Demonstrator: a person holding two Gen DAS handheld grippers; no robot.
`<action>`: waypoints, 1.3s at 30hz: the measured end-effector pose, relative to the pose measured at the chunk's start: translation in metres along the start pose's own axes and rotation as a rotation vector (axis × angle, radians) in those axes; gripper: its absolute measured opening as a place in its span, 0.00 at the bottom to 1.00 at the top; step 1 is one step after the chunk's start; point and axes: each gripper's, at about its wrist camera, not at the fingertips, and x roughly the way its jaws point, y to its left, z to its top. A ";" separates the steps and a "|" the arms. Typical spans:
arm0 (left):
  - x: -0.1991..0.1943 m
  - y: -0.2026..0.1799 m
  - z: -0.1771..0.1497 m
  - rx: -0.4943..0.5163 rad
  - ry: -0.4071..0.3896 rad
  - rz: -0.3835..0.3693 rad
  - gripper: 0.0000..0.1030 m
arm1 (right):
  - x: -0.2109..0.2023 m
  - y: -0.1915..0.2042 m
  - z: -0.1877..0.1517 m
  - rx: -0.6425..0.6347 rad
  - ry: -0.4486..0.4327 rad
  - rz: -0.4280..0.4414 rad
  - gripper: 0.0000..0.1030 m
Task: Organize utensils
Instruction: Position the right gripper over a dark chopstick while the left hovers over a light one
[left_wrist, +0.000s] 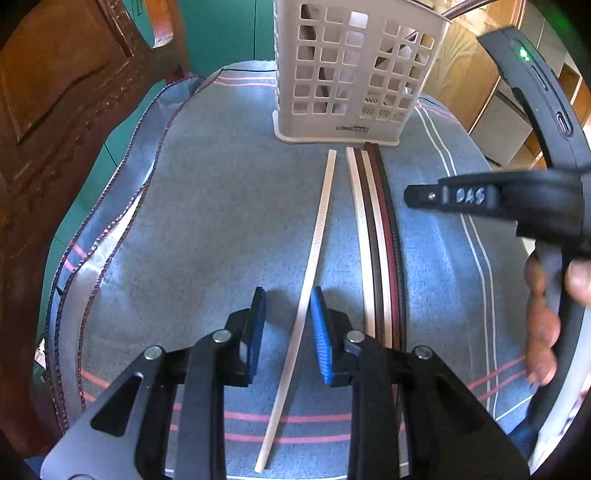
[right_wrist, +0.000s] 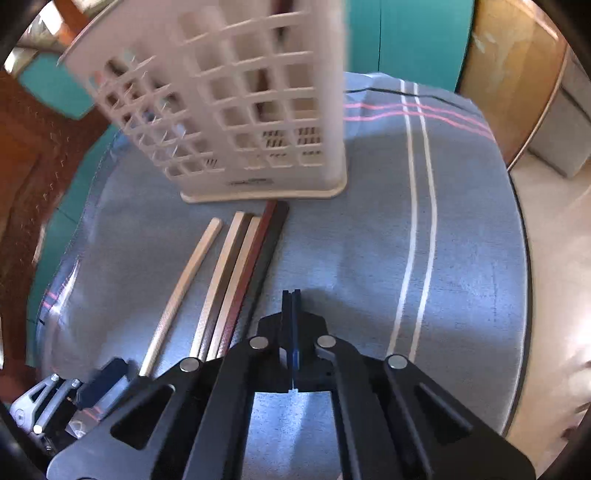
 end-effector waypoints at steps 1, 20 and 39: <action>0.000 0.002 0.001 -0.001 0.001 -0.001 0.26 | -0.001 -0.004 0.001 0.009 0.005 -0.005 0.01; -0.010 -0.005 -0.013 0.010 -0.005 0.024 0.26 | 0.017 0.036 -0.004 -0.055 -0.041 -0.055 0.06; -0.011 -0.006 -0.015 0.013 -0.014 0.021 0.26 | 0.005 0.005 0.001 0.006 -0.013 0.070 0.19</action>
